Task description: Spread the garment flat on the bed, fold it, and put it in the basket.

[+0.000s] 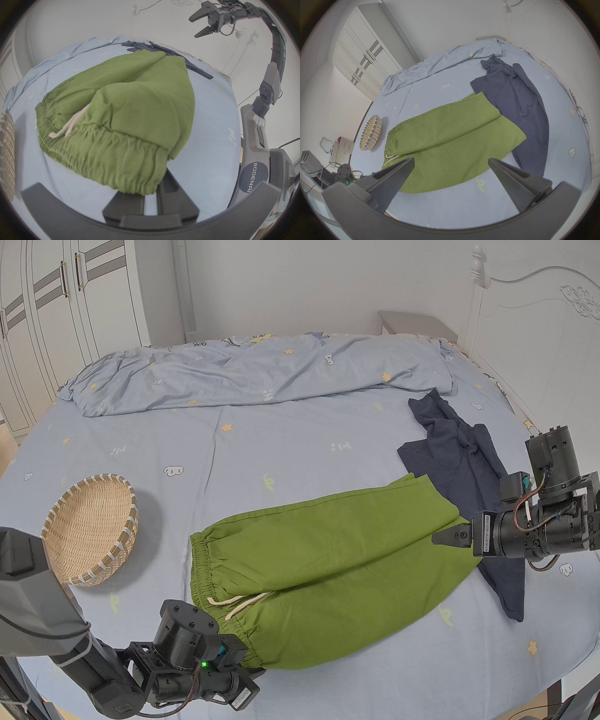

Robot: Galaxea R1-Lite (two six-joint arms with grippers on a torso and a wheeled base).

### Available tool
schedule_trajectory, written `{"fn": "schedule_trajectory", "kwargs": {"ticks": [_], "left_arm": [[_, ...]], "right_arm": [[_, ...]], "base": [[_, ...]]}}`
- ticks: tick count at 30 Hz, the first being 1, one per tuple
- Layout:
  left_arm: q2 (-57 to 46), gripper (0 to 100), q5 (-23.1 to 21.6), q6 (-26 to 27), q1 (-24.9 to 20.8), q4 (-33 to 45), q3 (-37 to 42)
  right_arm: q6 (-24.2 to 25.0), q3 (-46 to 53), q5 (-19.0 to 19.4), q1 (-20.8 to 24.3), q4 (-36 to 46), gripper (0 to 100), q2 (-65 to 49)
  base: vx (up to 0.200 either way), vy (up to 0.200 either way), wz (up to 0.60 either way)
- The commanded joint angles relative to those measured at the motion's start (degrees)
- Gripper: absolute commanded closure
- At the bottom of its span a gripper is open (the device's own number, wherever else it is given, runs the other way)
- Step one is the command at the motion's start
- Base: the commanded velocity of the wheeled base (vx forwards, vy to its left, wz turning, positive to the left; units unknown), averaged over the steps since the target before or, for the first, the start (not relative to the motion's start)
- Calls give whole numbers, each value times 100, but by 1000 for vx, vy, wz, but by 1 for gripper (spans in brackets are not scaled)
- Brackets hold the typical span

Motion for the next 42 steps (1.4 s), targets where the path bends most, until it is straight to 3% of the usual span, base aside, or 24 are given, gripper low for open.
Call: {"fn": "schedule_trajectory", "kwargs": {"ticks": [1,6,9,10,15,17,18,19,23,27,28,30,32,34,35,36,38,40,42], "left_arm": [[-10,100,-6,-1,8,5,-2],[-28,100,-50,-36,43,-4,-2],[-212,100,-375,-668,183,5,-72],[-327,100,-569,-1178,280,13,-81],[-634,100,-850,-1785,746,259,7],[-1091,100,-1535,-2268,1071,831,16],[-1091,100,-1535,-2268,1071,831,16],[-1513,100,-2230,-2532,1519,1507,-55],[-2005,100,-3082,-2514,2345,2835,-283],[-2093,100,-3170,-2505,2574,3353,-380],[-2084,100,-3179,-2435,2811,3837,-406],[-2049,100,-3179,-2233,2987,4004,-397],[-2049,100,-3293,-1670,3365,4390,-362],[-2049,100,-3320,-1591,3409,4452,-371],[-2049,100,-3557,-906,3831,4856,-371],[-2049,100,-3557,-906,3831,4856,-371],[-1970,100,-3618,-660,4121,4926,-380],[-1926,100,-3610,-642,4165,4926,-380],[-1742,100,-3601,-598,4323,4900,-389]], "right_arm": [[1,0,-1,6,-1,0,-1],[1,0,-1,6,-1,0,-10],[-16,9,-1,6,17,0,-19],[-34,53,8,6,17,0,-19],[-42,53,8,6,17,0,-19],[-86,53,16,6,34,0,-19],[-86,53,16,6,34,0,-19],[-122,44,16,6,60,0,-19],[-122,-8,8,-3,210,0,-10],[-122,-26,16,-29,271,0,-10],[-130,-52,60,-205,315,0,-1],[-130,-61,78,-284,324,0,8],[-130,-43,157,-451,465,0,61],[-130,-43,192,-477,482,0,69],[-130,-61,807,-829,737,0,122],[-130,-61,807,-829,737,0,122],[-376,-79,1221,-1277,948,0,359],[-517,-87,1291,-1391,1001,0,509],[-684,-87,1642,-1717,1010,0,931]], "base": [[0,0,0],[0,0,0],[0,0,0],[0,0,0],[0,0,0],[0,0,0],[0,0,0],[0,0,0],[0,0,0],[0,0,0],[0,0,0],[0,0,0],[0,0,0],[0,0,0],[0,0,0],[0,0,0],[0,0,0],[0,0,0],[0,0,0]]}}
